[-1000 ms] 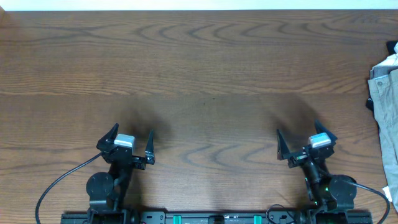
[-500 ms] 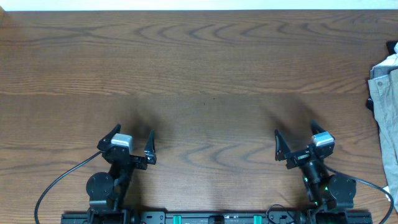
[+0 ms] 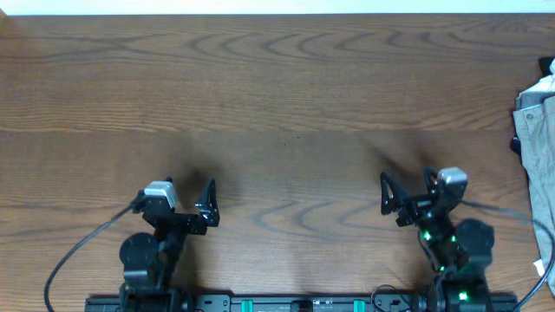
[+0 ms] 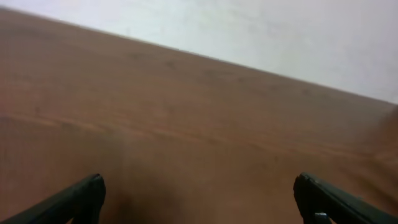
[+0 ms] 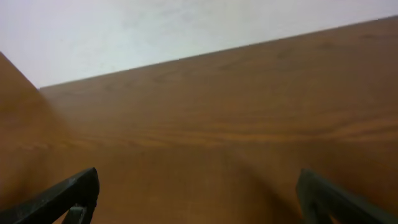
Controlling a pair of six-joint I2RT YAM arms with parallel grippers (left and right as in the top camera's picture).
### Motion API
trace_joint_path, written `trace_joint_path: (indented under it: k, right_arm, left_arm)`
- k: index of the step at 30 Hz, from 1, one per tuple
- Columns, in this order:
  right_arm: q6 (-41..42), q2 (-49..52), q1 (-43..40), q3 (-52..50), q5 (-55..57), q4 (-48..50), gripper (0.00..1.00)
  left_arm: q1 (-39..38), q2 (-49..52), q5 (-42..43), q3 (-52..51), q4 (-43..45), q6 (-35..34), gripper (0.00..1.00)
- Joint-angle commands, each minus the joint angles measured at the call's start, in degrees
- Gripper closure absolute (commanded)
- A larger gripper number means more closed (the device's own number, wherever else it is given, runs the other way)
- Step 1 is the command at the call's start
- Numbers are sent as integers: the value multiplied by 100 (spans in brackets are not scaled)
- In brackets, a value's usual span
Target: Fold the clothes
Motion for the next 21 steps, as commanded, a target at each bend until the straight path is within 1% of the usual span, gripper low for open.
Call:
trace_joint_path:
  k: [1,4,6,8,10,12,13,15,16,18,21]
  right_arm:
    - [-304,833,35,1069,-46,-125,1]
    - [-459,1923,35,2225,-46,-710,1]
    - [-461,2730,35,3106,-46,-1213,1]
    - [-538,3442,35,3926,-50,-1834,1]
    - [-634,4138,35,4765,-107,-2662,1]
    - [-560,4601,37,5230,-306,-3141,1]
    - [-671,4769,35,5392,-479,-3399,1]
    - [-1036,5110,35,5626,-588,-3560,1]
    - [-1054,5254,22,5746,-457,-3672,1]
    - [-813,5582,-57,6098,-46,-3978,1]
    - [-656,6146,-308,6854,498,-4601,1]
  left_arm:
    - [-11,778,70,994,-133,-35,2]
    - [-11,1777,70,2041,-758,129,2]
    - [-11,2588,72,2935,-1386,378,2]
    - [-11,3320,70,3801,-2050,629,2]
    - [-11,4089,72,4721,-2761,852,2]
    - [-11,4798,70,5560,-3401,968,2]
    - [-11,5123,70,5928,-3685,1021,2]
    - [-11,5727,70,6588,-4207,1132,2]
    - [-11,6026,70,6891,-4459,1198,2]
    - [-11,6478,72,7309,-4778,1305,2]
    - [-11,6913,72,7587,-4883,1764,2]
